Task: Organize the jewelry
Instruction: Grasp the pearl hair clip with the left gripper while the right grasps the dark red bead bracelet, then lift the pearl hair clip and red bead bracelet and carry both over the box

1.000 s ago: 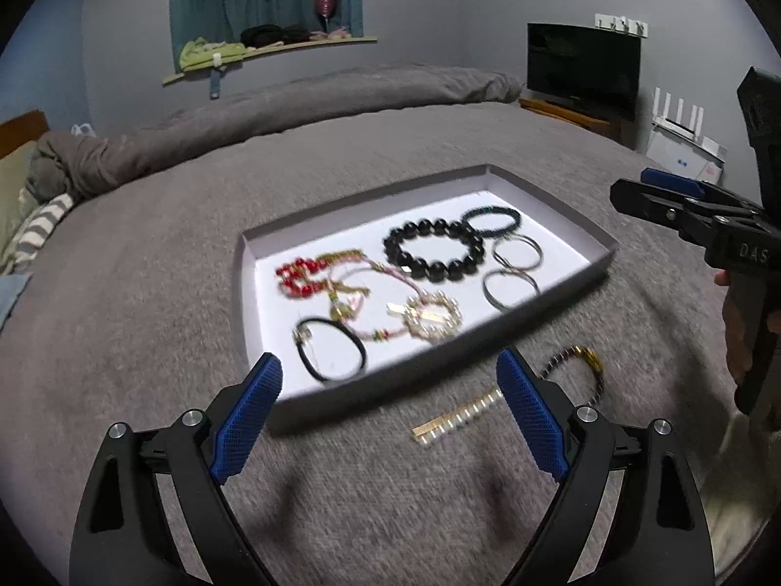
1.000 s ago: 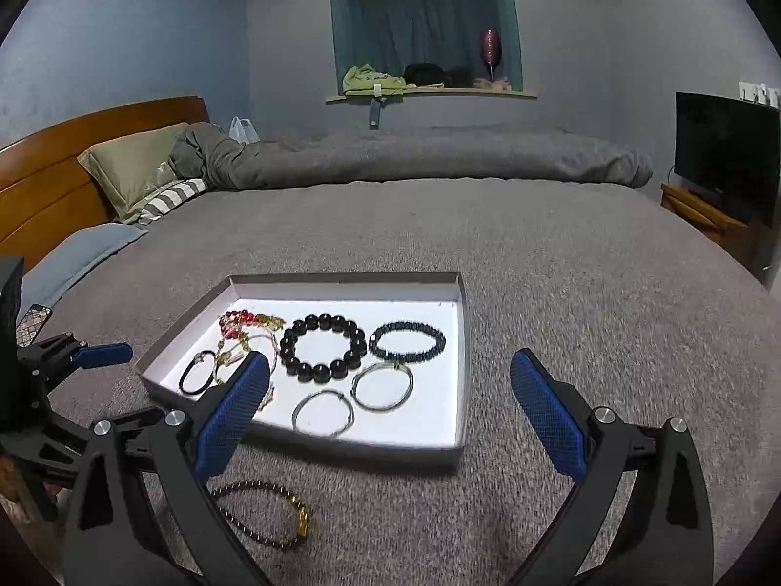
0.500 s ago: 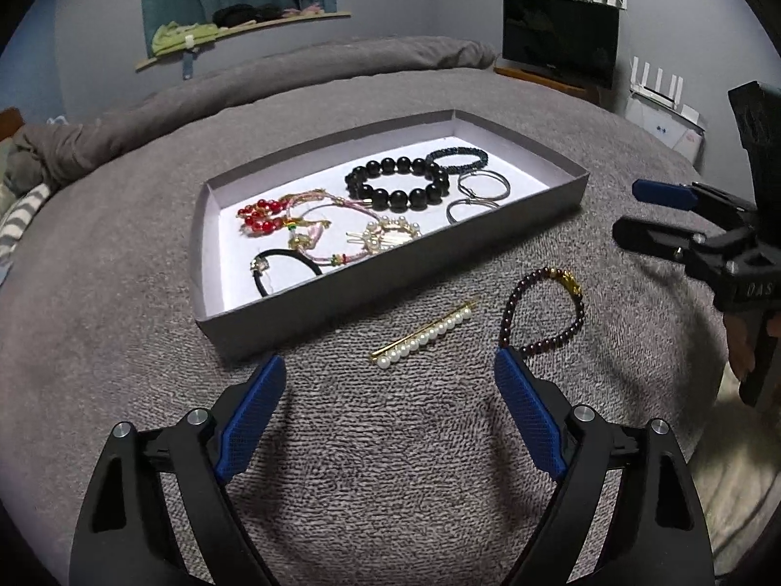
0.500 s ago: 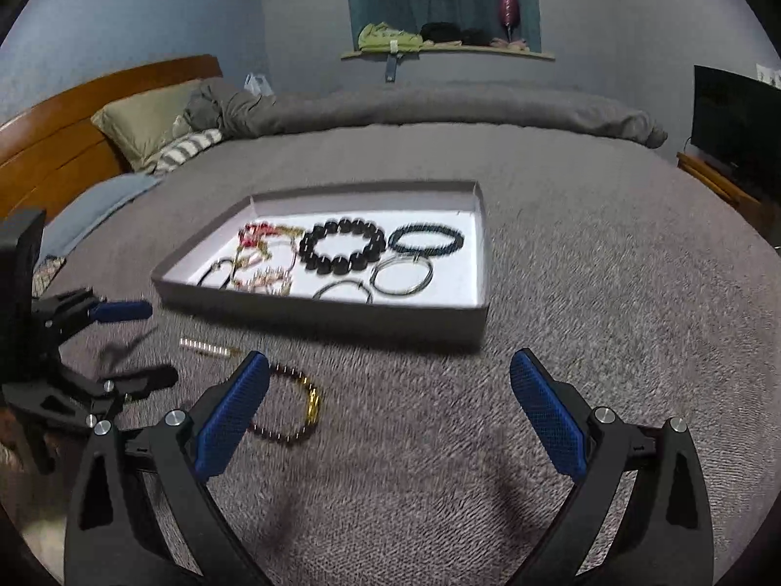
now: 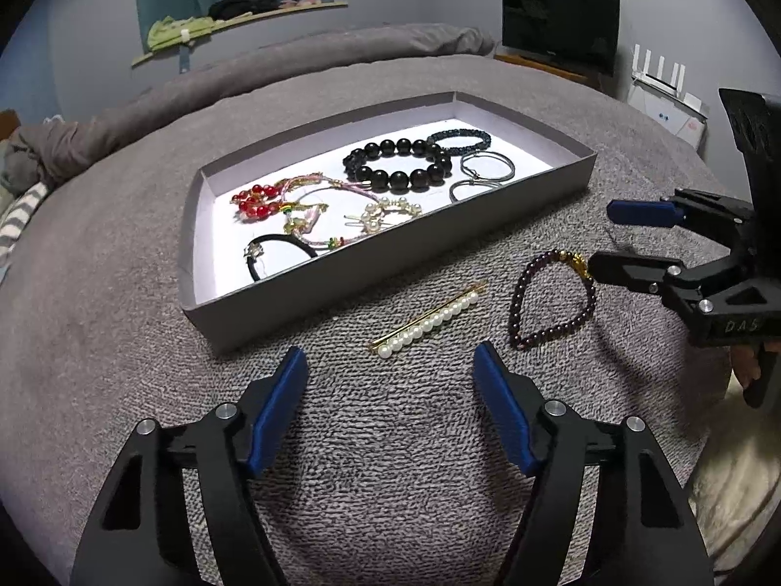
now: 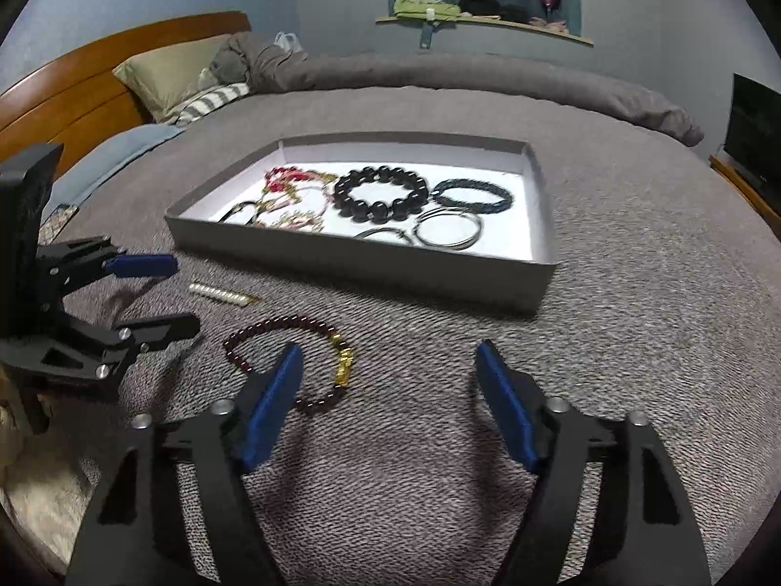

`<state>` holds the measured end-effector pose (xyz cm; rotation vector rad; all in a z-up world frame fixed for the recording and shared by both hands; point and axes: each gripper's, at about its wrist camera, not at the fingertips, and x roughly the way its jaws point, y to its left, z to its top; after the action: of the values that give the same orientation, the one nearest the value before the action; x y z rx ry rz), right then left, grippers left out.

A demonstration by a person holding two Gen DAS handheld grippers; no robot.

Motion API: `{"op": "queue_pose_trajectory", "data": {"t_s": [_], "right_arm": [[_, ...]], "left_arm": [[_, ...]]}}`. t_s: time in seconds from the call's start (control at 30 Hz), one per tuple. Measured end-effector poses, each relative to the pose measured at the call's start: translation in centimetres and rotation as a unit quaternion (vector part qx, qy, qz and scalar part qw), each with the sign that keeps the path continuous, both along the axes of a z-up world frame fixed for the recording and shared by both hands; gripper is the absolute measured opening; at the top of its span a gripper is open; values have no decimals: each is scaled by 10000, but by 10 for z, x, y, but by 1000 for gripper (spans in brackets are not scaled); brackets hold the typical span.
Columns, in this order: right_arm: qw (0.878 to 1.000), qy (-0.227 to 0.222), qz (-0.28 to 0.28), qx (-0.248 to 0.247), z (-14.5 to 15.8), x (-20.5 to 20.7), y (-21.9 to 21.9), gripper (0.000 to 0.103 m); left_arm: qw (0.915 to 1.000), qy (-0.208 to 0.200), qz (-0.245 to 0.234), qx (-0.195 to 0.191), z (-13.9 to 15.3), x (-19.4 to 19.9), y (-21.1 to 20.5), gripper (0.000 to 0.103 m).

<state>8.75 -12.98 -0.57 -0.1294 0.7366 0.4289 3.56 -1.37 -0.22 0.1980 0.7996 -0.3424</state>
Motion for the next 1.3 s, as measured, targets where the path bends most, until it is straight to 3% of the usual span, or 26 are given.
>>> {"op": "queue_pose_trajectory", "data": {"t_s": [0.17, 0.3, 0.4, 0.47, 0.5, 0.73, 0.9, 1.0, 1.3], "right_arm": [[9995, 144, 187, -193, -10, 0, 13, 45], [9990, 131, 195, -384, -13, -1, 18, 43], [9986, 120, 99, -508, -14, 0, 17, 26], [9985, 172, -14, -511, -13, 4, 12, 8], [9986, 223, -72, -477, -12, 5, 8, 7], [9983, 302, -117, -486, -13, 9, 4, 7], [9984, 334, -93, -435, -14, 10, 4, 7], [9985, 344, -76, -427, -13, 10, 5, 7], [9980, 335, -65, -528, -15, 10, 7, 7]], "left_arm": [[10000, -10, 9, 28, -1, 1, 0, 71], [10000, -24, -10, 46, -1, 1, -1, 69], [9999, -60, -70, 54, -3, 0, -3, 67], [9998, -99, -117, 89, -4, 0, -4, 66], [9998, -123, -136, 106, -5, 0, -5, 66], [9971, -542, -438, 300, -7, -1, -17, 57], [9965, -336, -748, 182, -9, -1, -22, 20], [9949, -317, -900, 328, -10, -7, -28, 11], [9944, -343, -934, 343, -15, -2, -35, 10]]}}
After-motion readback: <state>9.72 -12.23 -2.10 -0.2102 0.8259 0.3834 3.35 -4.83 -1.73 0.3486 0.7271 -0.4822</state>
